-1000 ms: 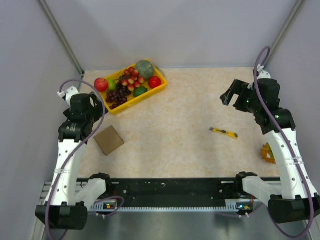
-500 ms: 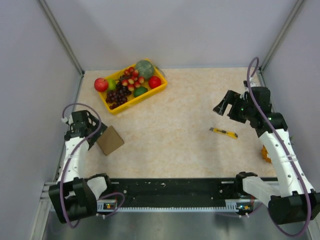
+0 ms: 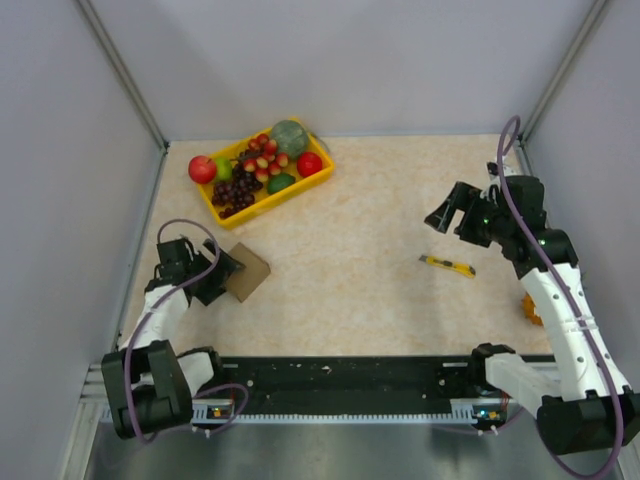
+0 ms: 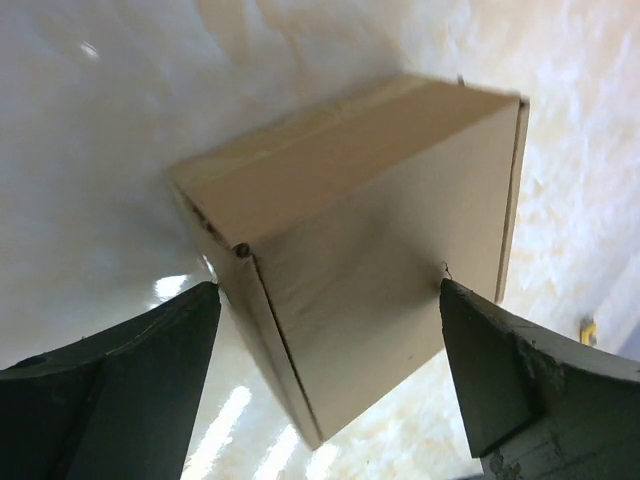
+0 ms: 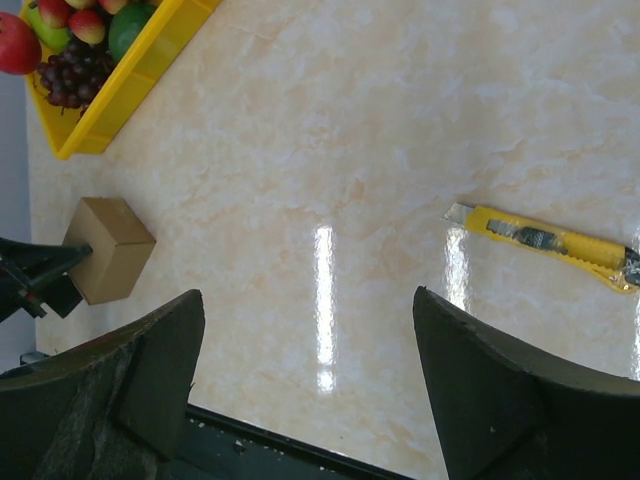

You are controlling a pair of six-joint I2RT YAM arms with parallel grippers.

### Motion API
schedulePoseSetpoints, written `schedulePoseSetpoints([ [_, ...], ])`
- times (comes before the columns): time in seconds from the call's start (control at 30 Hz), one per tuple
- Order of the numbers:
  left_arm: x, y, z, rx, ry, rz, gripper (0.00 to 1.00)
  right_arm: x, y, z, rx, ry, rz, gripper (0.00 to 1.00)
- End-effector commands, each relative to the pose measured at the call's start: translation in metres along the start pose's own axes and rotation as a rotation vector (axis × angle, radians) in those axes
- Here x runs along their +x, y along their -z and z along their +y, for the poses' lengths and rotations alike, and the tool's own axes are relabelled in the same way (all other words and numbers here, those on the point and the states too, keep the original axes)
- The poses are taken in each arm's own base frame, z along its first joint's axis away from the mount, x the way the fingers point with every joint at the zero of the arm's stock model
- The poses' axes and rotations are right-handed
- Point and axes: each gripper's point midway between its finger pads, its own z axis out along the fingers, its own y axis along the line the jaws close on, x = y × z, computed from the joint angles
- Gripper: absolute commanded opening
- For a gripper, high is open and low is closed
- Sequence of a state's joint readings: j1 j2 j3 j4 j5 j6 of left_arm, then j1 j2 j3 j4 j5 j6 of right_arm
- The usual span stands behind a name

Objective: Unpack the express box

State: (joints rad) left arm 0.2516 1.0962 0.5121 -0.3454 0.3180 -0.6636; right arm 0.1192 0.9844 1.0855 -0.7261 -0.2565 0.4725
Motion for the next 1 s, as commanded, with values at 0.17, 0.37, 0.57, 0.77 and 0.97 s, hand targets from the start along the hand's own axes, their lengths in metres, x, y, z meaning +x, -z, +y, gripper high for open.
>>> schedulePoseSetpoints([
  [0.17, 0.046, 0.006, -0.047, 0.279, -0.145, 0.114, 0.92, 0.02, -0.017, 0.009, -0.058, -0.005, 0.08, 0.79],
  [0.37, 0.037, 0.022, -0.051, 0.195, -0.236, 0.071, 0.9, 0.052, -0.034, 0.03, -0.088, 0.037, 0.165, 0.77],
  [0.57, -0.029, 0.049, -0.029, -0.091, -0.331, -0.192, 0.99, 0.067, -0.04, 0.038, -0.097, 0.054, 0.194, 0.78],
  [0.77, -0.035, 0.029, -0.054, 0.005, -0.38, -0.145, 0.99, 0.068, -0.034, 0.039, -0.108, 0.066, 0.176, 0.79],
  [0.97, -0.008, -0.005, -0.074, 0.139, -0.351, 0.074, 0.89, 0.07, -0.03, 0.038, -0.11, 0.057, 0.167, 0.79],
])
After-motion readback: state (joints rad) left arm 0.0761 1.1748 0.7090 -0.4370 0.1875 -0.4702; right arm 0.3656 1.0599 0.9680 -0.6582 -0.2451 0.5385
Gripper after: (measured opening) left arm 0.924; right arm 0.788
